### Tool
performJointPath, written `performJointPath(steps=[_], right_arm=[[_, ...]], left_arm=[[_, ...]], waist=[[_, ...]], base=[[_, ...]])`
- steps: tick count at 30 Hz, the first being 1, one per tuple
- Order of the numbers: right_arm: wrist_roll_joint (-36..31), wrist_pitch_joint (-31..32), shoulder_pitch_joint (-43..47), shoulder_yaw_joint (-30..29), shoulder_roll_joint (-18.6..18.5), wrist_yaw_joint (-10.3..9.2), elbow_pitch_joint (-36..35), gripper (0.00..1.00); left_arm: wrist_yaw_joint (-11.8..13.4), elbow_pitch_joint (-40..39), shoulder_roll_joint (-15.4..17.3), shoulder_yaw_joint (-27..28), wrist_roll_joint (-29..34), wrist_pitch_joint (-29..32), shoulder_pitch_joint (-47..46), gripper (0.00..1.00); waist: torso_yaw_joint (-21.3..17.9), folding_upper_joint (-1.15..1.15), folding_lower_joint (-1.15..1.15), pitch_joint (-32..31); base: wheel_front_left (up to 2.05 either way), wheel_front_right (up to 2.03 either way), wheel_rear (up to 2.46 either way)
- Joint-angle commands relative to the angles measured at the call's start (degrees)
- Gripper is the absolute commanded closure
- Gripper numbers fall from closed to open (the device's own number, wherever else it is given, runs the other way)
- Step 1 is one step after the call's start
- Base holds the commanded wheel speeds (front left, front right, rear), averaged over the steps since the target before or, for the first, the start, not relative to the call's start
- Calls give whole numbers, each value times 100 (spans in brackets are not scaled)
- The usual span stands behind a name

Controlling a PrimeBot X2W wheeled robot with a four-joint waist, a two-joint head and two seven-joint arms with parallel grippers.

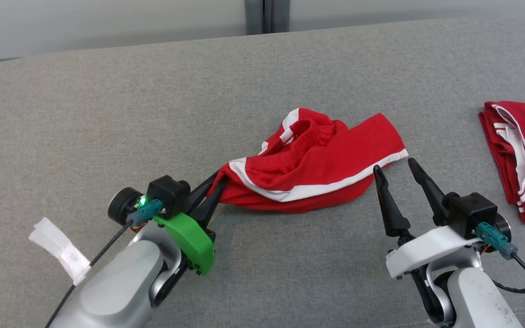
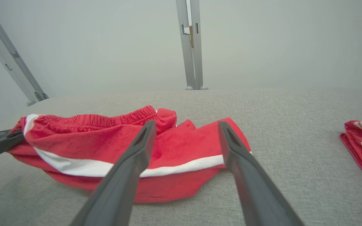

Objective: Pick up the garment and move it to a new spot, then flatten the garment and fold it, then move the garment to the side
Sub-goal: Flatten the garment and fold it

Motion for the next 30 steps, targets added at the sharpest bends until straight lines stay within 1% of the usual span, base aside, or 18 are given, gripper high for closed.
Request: performJointPath(steps=[1, 3, 4, 5, 6, 7, 10, 14, 19, 22, 25, 30], right_arm=[[-23, 21, 61, 0, -17, -9, -16, 0], [-22, 40, 64, 18, -8, -9, -20, 0], [-18, 50, 68, 25, -8, -9, -16, 0], [-12, 45, 70, 29, -17, -9, -16, 0], [-4, 48, 72, 32, -22, -9, -16, 0], [6, 48, 82, 36, -29, -9, -9, 0], [27, 51, 126, 43, -41, -9, 9, 0], [41, 47, 186, -5, -54, -9, 30, 0], [34, 59, 321, -106, -73, -9, 18, 0], [17, 93, 411, -174, -71, -9, -4, 0], [3, 113, 500, -260, -65, -9, -28, 0], [-11, 153, 617, -359, -38, -9, -57, 0]], left_arm=[[86, 2, 97, 111, 253, -25, 154, 100], [199, 48, 98, 343, 427, -24, 363, 100], [243, 69, 101, 439, 495, -24, 440, 95], [308, 94, 88, 582, 564, -24, 528, 65], [345, 137, 76, 690, 612, -23, 614, 17], [409, 203, 66, 828, 681, -23, 716, 0], [507, 301, -11, 1267, 686, -21, 986, 0], [525, 129, -137, 2053, 623, -21, 1432, 0], [457, -539, -320, 3181, 829, -21, 2122, 0], [456, -976, -509, 3765, 1045, -21, 2533, 0], [380, -1370, -720, 4332, 1231, -22, 2857, 0], [170, -1865, -1084, 5062, 1473, -21, 3186, 0]], waist=[[94, 0, 0, -101], [98, 0, 0, -139], [93, 0, 0, -157], [87, 0, 0, -178], [79, 0, 0, -196], [67, 0, 0, -227], [23, 0, 0, -314], [-30, 0, 0, -473], [-58, 0, 0, -690], [-48, 0, 0, -804], [-12, 0, 0, -913], [43, 0, 0, -1044]], base=[[0, 0, 0], [0, 0, 0], [0, 0, 0], [0, 0, 0], [0, 0, 0], [0, 0, 0], [0, 0, 0], [0, 0, 0], [0, 0, 0], [0, 0, 0], [0, 0, 0], [0, 0, 0]])
